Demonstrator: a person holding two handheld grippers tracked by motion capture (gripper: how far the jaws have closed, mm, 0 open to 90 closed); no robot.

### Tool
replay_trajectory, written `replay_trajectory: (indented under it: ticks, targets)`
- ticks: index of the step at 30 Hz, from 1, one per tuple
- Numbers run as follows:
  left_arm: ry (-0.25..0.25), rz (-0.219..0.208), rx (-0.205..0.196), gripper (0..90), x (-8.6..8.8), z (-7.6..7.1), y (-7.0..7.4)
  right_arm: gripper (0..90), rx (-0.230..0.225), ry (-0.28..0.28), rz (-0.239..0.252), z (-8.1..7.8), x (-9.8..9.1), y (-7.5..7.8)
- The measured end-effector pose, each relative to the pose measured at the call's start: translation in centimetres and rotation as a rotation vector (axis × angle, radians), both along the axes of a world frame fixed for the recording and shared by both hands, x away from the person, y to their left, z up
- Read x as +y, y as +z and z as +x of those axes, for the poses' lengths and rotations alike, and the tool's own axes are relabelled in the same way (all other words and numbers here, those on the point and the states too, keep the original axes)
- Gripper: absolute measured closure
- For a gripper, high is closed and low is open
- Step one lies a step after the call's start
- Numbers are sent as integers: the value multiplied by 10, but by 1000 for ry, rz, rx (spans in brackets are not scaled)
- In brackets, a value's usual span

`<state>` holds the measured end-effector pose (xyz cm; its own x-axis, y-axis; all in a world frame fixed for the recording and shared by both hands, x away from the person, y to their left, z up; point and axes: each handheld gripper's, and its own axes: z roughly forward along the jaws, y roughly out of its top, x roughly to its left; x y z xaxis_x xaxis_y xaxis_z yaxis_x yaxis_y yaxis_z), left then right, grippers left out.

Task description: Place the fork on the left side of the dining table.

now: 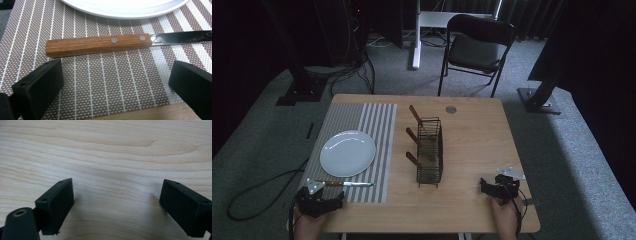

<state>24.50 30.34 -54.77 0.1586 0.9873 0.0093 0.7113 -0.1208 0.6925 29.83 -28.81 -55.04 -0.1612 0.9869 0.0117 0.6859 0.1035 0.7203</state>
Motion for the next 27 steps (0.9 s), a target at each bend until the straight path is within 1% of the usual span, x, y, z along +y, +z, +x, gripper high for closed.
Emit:
replay_trajectory:
  ticks: [17,27]
  targets:
    - [0,1,-6,0,0,-1,0,118,0,0,0,0,0,0]
    - [-6,3,8,0,0,0,1,118,0,0,0,0,0,0]
